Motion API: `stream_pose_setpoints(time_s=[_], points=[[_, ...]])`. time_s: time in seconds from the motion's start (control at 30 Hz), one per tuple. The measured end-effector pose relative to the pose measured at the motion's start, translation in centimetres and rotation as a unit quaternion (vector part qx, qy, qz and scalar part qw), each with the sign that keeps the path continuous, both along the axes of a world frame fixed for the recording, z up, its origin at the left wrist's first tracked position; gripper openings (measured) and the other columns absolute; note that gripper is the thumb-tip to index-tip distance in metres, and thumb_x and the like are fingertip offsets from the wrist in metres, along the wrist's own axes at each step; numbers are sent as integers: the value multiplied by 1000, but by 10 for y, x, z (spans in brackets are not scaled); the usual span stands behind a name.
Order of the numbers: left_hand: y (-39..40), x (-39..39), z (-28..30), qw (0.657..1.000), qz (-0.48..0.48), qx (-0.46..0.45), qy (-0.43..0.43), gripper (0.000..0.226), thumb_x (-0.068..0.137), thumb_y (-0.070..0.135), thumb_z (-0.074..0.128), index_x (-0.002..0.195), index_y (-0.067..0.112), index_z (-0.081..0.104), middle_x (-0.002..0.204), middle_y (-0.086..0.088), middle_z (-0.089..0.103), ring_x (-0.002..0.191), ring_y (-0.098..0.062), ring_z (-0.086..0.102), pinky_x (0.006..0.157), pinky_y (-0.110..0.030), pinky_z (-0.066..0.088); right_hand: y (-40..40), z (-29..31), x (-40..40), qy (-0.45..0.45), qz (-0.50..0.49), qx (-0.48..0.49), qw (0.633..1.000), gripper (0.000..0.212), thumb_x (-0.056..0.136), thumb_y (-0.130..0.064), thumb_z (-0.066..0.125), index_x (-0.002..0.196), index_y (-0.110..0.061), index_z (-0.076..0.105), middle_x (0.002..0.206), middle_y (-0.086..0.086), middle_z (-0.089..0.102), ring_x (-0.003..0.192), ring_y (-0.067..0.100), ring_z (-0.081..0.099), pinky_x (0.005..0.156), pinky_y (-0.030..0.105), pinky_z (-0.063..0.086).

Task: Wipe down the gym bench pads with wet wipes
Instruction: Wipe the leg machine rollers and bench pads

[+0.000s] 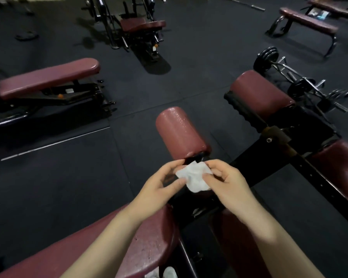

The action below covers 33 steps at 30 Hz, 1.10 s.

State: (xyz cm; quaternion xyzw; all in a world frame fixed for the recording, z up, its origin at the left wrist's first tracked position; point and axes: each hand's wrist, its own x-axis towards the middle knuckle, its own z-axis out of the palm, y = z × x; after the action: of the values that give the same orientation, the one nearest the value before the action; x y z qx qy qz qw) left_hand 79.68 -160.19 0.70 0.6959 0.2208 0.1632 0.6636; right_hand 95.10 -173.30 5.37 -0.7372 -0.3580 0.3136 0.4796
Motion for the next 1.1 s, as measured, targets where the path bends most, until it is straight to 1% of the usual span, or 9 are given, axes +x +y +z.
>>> stream_pose_setpoints(time_s=[0.1,0.17,0.3,0.4,0.47,0.6,0.8,0.97,1.1], points=[[-21,-16,2,999,36,-23,-22,28,90,25,68,117,27,67,94,-6,68,94,-16,67,89,-30,52,-4,-6,-16,2,23,-38,999,27,89,-13,56,97,-36,65,89,-9,72,83,7,68,71,30,53],[-32,-30,-2,998,55,-15,-5,13,89,24,69,102,26,71,81,0,63,81,-13,62,78,-24,51,-8,-12,-28,2,41,-64,997,23,88,-16,56,96,-37,63,90,-10,71,84,7,66,73,31,54],[-51,-58,-15,996,87,-26,19,3,92,13,68,93,15,69,75,6,60,75,-8,58,74,-22,47,-17,-24,-55,41,60,-84,994,22,88,-24,59,105,-38,58,98,-9,69,91,10,67,77,33,56],[-58,-75,-20,992,117,-24,27,10,96,13,63,86,10,66,72,0,56,72,-9,52,71,-24,44,-25,-34,-77,124,59,-68,988,22,90,-25,64,111,-31,60,101,-2,70,95,17,68,85,44,57],[-59,-85,-20,990,135,-22,27,16,98,18,60,85,12,67,71,-3,56,70,-8,51,68,-21,44,-30,-41,-92,158,48,-40,985,21,92,-20,63,110,-30,62,99,-2,71,94,17,69,83,42,58],[-56,-108,-16,984,173,-24,35,16,95,21,64,80,19,67,71,10,61,69,-3,55,68,-15,45,-32,-48,-117,-84,-31,17,996,32,84,-13,70,98,-38,55,94,-10,59,89,-1,59,73,9,46],[-41,-147,1,971,194,-141,15,9,89,24,73,81,20,72,81,-6,70,80,-16,66,82,-30,56,-10,-43,-164,-204,80,66,974,25,78,-41,70,97,-33,55,102,-20,52,99,5,55,82,11,42],[-28,-181,8,969,206,-138,25,12,90,25,71,81,17,71,79,-5,67,78,-16,64,80,-31,55,13,-45,-195,-152,79,94,981,10,82,-25,68,82,-29,59,90,-13,60,87,10,61,76,22,49],[-19,-207,8,963,226,-144,17,19,94,26,66,79,14,65,80,-11,55,75,-23,50,72,-34,44,22,-48,-213,6,23,62,998,17,82,-43,58,85,-26,58,77,-3,62,72,12,61,72,40,52]])
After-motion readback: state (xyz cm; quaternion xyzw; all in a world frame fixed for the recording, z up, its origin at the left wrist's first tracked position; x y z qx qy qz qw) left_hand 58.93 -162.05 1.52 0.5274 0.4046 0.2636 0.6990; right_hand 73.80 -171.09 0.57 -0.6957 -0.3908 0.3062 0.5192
